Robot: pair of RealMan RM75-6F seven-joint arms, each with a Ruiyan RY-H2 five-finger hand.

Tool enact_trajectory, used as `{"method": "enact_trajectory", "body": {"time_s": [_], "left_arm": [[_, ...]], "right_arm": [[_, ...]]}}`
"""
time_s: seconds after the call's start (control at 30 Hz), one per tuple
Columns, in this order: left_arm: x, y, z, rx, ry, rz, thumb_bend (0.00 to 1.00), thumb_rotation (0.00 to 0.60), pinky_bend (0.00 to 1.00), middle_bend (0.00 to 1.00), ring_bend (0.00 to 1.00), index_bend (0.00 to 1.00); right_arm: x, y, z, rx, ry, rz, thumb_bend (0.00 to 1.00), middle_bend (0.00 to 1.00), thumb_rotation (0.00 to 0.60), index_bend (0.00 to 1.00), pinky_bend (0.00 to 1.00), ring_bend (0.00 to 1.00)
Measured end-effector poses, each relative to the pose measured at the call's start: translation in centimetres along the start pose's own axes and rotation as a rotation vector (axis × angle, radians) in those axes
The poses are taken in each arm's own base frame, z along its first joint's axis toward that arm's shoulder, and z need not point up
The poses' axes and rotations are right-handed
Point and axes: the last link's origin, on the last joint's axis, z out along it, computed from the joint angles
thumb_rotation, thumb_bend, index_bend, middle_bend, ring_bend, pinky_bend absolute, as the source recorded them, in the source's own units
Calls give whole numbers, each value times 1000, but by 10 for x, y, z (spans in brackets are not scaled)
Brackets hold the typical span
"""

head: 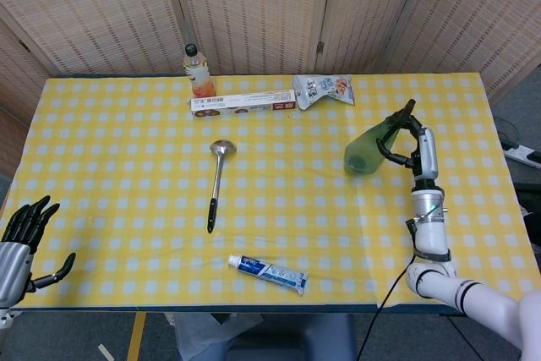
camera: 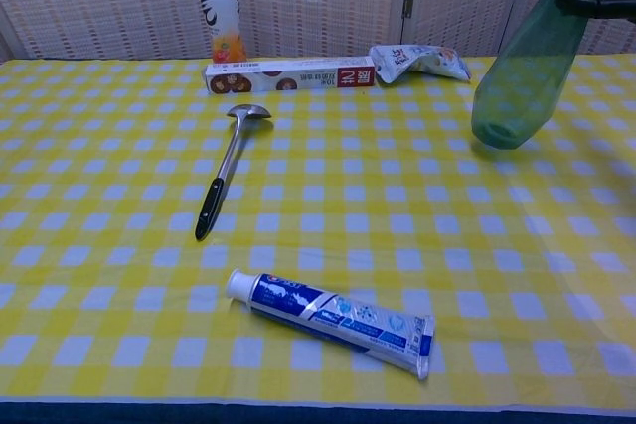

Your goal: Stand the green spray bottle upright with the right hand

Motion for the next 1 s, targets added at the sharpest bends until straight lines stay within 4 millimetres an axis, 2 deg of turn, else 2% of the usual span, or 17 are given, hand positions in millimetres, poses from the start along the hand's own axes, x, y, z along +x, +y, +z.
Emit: {"method": "enact_trajectory", "body": {"time_s": [0.13,0.33,0.43,0.5,0.6,0.7,0.8,1.0], "left_arm": [[1,-1,0,3,2,-3,386,243,10,0,53,0],[2,-1,0,3,0,-6,385,243,10,0,53,0],[2,-2,0,5,0,-7,385,240,10,0,53,0],[2,-3,0,7,0,-9,386,240,10,0,53,0],[3,-3,0,6,2,-11,381,241,10,0,53,0],[3,-3,0,4,1,-11,381,245,10,0,53,0],[3,-2,0,1,-1,-11,379,244,10,0,53,0],[4,-2,-1,2,4,-11,379,243,10,0,53,0]], "right_arm": [[-5,10,-1,-29,-31,57,400,479,600,849,121,474],[-9,19,-2,-31,-67,11,401,436,600,789,110,429],[-12,20,-3,-24,-96,-11,400,359,600,631,74,367],[-12,19,-4,-16,-109,-21,401,278,600,427,39,311],[-9,18,-5,-10,-121,-31,400,194,600,199,6,253],[-7,17,-6,-8,-128,-50,400,138,600,57,0,208],[-5,15,-7,-3,-137,-58,401,107,600,6,0,175],[0,14,-9,1,-135,-61,400,83,600,0,0,148]]}}
